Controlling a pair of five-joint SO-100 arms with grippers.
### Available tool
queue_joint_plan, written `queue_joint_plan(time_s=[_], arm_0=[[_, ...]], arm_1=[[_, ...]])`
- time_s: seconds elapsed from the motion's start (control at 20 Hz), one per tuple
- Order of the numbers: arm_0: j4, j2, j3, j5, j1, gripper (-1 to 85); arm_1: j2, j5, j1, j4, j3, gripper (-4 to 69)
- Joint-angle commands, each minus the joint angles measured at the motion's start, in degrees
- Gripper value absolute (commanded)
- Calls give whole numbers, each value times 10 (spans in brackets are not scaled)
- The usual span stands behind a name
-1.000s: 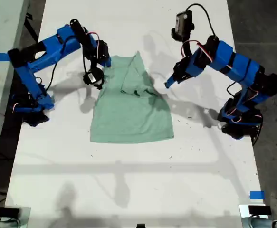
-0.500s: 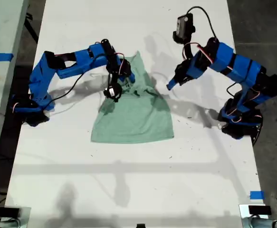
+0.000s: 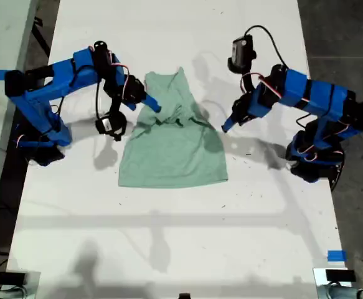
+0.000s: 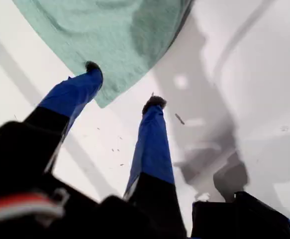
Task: Fold tshirt
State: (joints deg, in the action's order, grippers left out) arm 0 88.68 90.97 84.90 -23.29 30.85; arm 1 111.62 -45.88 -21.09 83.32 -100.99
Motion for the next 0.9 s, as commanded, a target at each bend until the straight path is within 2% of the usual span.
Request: queue_joint_plan(time_s=[0.0, 0.2, 0.4, 0.65, 0.85], arm_0=[[-56, 136, 161, 58, -46, 319], [-128, 181, 284, 119, -118, 314], [-162, 134, 308, 150, -159, 309], [-169, 109, 306, 148, -155, 308], [-169, 106, 315, 144, -148, 308]], arm_1=[[29, 33, 40, -70, -45, 244], [26, 80, 71, -178, -154, 258], [16, 133, 84, -280, -258, 248], [-46, 169, 102, -334, -278, 232], [-163, 176, 113, -337, -210, 223]])
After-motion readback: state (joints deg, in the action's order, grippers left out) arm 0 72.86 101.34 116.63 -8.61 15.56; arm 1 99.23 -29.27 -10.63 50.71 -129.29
